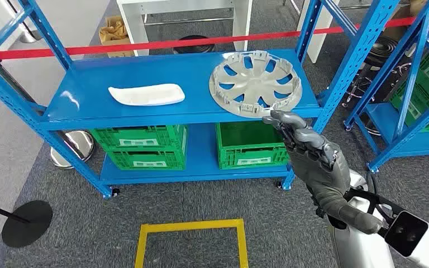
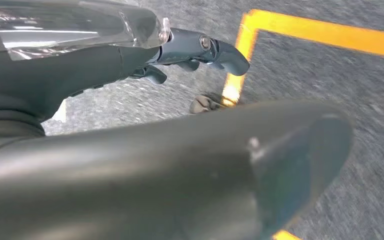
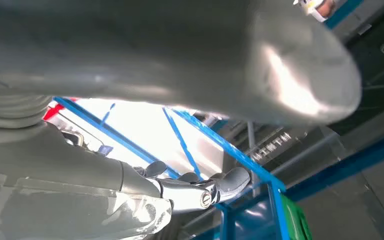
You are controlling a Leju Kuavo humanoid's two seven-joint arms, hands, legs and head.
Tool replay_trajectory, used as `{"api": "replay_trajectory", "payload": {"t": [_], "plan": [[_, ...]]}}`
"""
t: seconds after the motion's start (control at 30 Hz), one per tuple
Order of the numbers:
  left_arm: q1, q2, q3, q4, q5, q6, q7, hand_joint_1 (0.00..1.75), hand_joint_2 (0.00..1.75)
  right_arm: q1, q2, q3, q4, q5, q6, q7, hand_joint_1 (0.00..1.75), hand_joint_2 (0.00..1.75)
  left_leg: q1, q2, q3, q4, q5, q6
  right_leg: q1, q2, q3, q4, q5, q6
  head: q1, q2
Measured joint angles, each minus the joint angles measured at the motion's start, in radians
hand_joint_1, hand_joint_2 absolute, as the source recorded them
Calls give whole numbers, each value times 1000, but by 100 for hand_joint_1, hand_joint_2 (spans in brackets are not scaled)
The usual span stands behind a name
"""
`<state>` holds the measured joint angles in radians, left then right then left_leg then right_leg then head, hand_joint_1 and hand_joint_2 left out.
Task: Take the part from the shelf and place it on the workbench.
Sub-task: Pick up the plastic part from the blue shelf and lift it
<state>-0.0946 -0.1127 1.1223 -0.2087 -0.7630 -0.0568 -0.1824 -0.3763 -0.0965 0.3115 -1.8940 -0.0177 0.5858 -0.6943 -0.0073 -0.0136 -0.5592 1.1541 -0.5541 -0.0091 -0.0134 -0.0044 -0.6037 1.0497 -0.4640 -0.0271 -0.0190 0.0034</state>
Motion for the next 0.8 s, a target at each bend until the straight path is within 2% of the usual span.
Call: {"api": "replay_trajectory", "payload": {"t": [0.07,0.13,0.17,0.2,0.23,0.27,0.3,0.33,0.37,0.43,0.47,0.5,0.57,0.6,0.63,0.67,0.7,0.73,0.77,0.8], "plan": [[1,0,0,0,0,0,0,0,0,0,0,0,0,-1,-1,2,0,0,3,2,-49,60,-28,-5,0,0,6,0,-8,-1,0,0],[3,1,0,0,-1,0,0,0,0,2,0,1,1,-4,-2,7,0,0,7,4,-131,140,-78,-11,0,1,21,0,-26,-2,-1,0],[4,1,0,0,-1,0,0,0,0,3,0,1,2,-6,-3,9,0,0,8,4,-152,141,-86,-12,0,2,32,0,-36,-1,0,0],[5,1,0,0,-2,0,0,0,0,4,0,1,3,-6,-4,11,0,0,9,4,-158,112,-72,-11,0,2,45,0,-47,0,-1,0],[5,1,0,0,-2,0,0,0,0,4,0,2,3,-7,-6,13,0,0,9,6,-149,56,-32,-9,0,1,60,-1,-58,2,0,0],[6,2,0,0,-2,0,0,0,0,4,1,2,4,-6,-7,15,0,0,7,8,-134,-12,25,-4,1,1,73,-1,-69,4,-1,0],[6,3,0,0,-3,0,0,0,0,4,1,3,5,-6,-9,16,0,0,5,11,-120,-66,66,1,2,2,85,-2,-80,9,-1,0],[7,3,0,0,-3,0,0,0,0,4,1,5,7,-6,-10,18,0,0,3,13,-108,-102,95,5,3,3,94,-7,-91,14,-2,0],[7,4,0,0,-4,0,0,0,0,4,2,6,8,-6,-11,19,0,0,1,14,-100,-121,106,11,4,4,104,-7,-96,21,-3,0],[7,4,0,0,-7,0,0,0,0,4,2,8,9,-6,-15,21,0,0,1,10,-76,-132,96,22,4,5,126,-10,-98,35,-3,0],[6,4,0,0,-9,0,0,0,0,4,2,9,9,-6,-18,22,0,0,4,9,-58,-138,94,30,4,4,129,7,-96,40,-1,0],[6,4,0,0,-10,0,0,0,0,4,2,9,9,-6,-21,23,0,0,6,7,-40,-141,89,36,4,4,117,39,-98,44,1,0],[5,5,0,0,-11,0,0,0,0,9,2,10,11,-5,-31,32,0,0,7,5,-13,-143,75,45,4,5,47,150,-118,49,6,0],[5,5,0,0,-12,0,0,0,0,15,2,10,14,-8,-40,45,0,0,7,2,-4,-143,65,47,4,5,2,204,-141,52,6,0],[6,6,0,1,-13,0,0,0,0,21,1,9,21,-16,-51,67,0,0,6,0,6,-143,55,47,5,5,-37,238,-165,54,6,0],[7,6,0,1,-13,0,0,0,0,27,0,7,32,-29,-65,102,0,0,5,-3,17,-143,44,48,5,5,-63,244,-179,53,7,0],[8,6,0,1,-14,0,0,0,0,31,-2,4,48,-43,-82,141,0,0,4,-5,30,-143,33,48,5,5,-74,220,-171,50,7,0],[8,5,0,1,-14,0,0,0,0,33,-4,1,69,-55,-100,178,0,0,2,-7,44,-143,22,48,6,4,-70,168,-137,44,7,0],[8,5,0,1,-14,0,0,0,0,34,-7,-2,92,-63,-117,209,0,0,1,-9,57,-144,11,47,8,5,-56,104,-80,36,7,0],[8,4,0,1,-14,0,0,0,0,36,-12,-6,116,-68,-133,229,0,0,-1,-12,69,-144,0,44,11,6,-43,52,-37,31,6,0]]}}
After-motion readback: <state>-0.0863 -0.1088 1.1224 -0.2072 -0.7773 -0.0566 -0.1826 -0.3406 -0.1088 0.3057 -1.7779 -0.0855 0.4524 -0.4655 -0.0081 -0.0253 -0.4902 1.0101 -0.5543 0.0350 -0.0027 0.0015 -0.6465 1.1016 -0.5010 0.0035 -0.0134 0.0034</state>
